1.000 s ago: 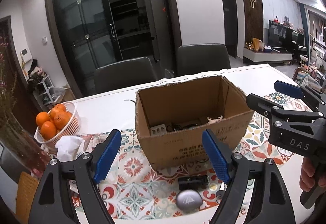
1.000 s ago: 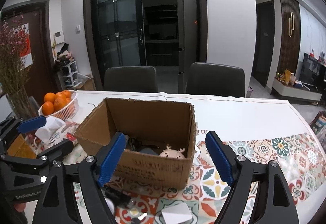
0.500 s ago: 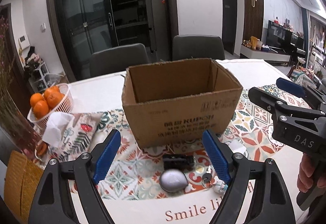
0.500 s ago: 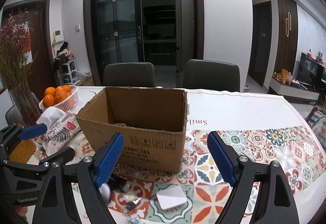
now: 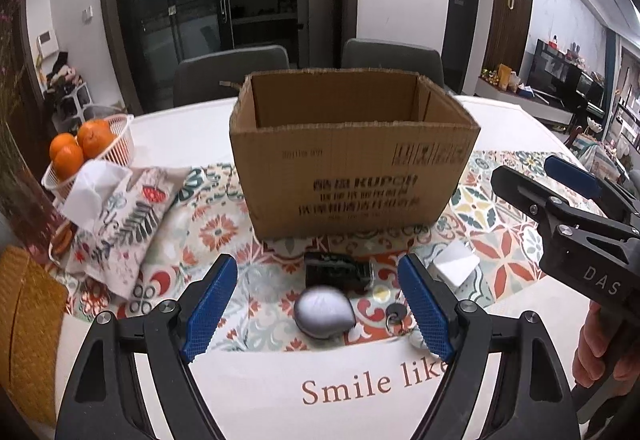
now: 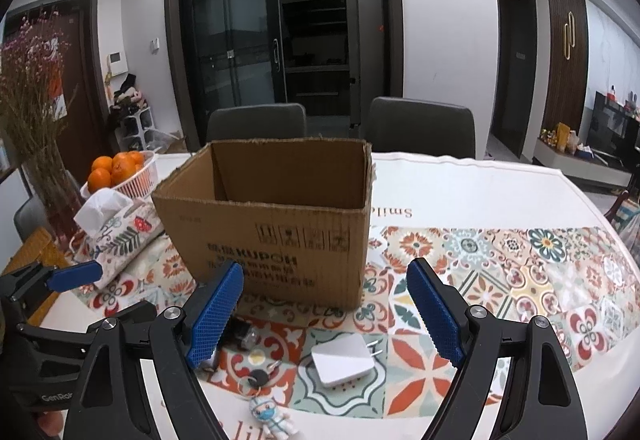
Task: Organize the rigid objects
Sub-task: 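Withdraw both tools from the box back toward the remaining items, then grasp the black-and-silver mouse with the left tool while the right tool grasps the white square adapter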
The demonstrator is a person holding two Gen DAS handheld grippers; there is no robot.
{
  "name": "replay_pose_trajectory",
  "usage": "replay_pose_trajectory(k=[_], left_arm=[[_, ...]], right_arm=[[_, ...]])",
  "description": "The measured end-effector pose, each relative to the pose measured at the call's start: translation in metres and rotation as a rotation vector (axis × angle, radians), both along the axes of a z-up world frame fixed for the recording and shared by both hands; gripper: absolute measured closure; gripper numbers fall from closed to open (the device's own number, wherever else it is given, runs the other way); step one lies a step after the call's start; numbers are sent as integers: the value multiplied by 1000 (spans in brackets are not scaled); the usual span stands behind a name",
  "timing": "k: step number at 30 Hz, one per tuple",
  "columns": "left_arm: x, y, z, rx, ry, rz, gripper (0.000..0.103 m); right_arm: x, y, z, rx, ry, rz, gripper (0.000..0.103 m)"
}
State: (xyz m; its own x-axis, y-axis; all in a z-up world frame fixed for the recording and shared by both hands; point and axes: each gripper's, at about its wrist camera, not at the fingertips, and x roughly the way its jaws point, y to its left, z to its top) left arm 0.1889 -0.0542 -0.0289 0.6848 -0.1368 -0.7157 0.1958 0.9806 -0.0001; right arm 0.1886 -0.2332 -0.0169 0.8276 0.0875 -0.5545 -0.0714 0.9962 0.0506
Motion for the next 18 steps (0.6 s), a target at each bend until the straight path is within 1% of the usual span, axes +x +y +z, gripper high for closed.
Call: replay_pose_trajectory(k=[8,18], left_arm=[[-2,-1,-20,21,47,-3,20],[2,-2,-41,12,102,9,20]], right_arm=[[-4,2,-18,-14,29,3,18],[-1,-4,-46,25,104,-3,18]])
